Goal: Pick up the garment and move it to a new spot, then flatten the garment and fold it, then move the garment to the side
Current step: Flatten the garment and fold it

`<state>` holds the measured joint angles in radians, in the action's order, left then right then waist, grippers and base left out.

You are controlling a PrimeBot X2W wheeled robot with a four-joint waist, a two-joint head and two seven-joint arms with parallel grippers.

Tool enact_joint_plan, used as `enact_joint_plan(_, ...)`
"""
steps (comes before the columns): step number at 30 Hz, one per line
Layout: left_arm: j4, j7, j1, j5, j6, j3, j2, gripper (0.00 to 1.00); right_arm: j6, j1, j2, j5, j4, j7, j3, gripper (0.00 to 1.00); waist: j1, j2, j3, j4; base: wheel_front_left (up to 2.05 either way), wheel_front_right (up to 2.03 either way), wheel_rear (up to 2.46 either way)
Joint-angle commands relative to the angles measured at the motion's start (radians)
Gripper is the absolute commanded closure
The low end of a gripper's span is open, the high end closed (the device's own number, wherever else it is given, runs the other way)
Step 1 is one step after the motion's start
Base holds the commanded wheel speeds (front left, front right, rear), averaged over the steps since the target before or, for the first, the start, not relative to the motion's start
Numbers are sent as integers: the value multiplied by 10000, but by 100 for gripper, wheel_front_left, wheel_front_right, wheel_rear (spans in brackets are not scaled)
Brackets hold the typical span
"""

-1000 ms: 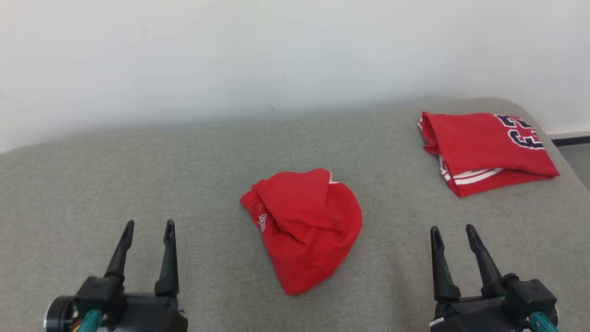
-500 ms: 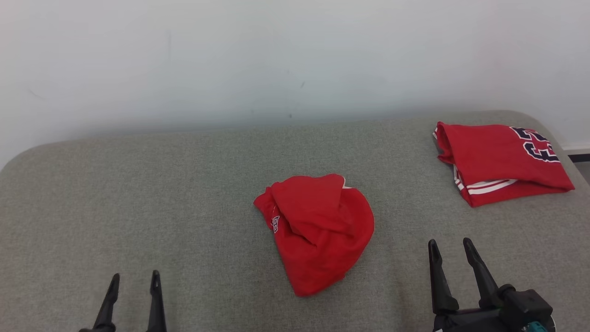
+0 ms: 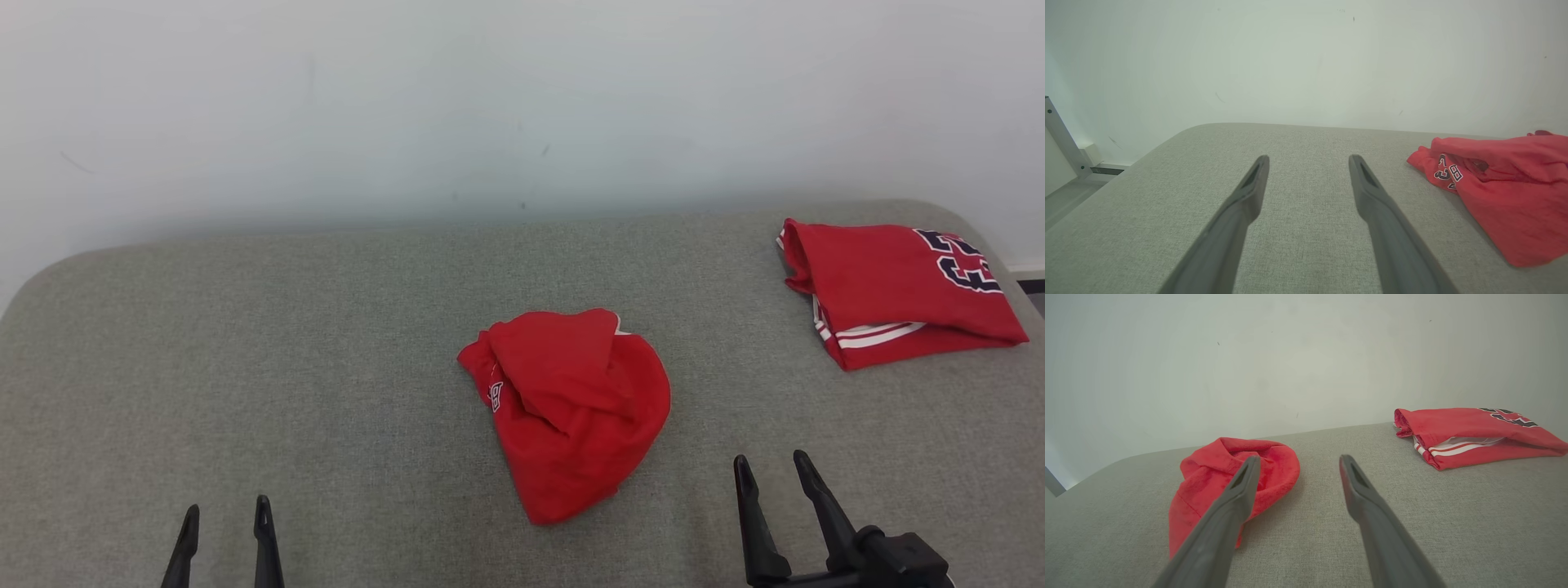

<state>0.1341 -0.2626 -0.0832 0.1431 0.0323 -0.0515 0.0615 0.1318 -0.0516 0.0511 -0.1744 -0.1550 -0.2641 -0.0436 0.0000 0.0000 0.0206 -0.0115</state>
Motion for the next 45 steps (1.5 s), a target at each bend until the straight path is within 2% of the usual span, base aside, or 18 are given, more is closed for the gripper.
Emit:
enact_joint_plan(1, 37, -29, -48, -111, 21, -66, -45, 0, -26, -98, -18, -5, -39, 0, -35, 0, 0, 0, -4, 13, 0, 0, 0)
enact_joint_plan(11, 116, -29, -9, -245, 174, -172, -108, 0, -26, -95, -20, 2, -138, 1, -116, 0, 0, 0, -48, 44, 0, 0, 0)
enact_joint_plan(35, 148, -30, 12, -193, 72, -15, -118, 0, -27, -16, -20, 88, -217, 1, -19, 0, 0, 0, -204, -10, 0, 0, 0)
enact_joint_plan(45, 195, -30, 84, -252, 161, -67, -119, 0, -27, -31, -20, 68, -210, 1, -6, 0, 0, 0, -241, 15, 0, 0, 0)
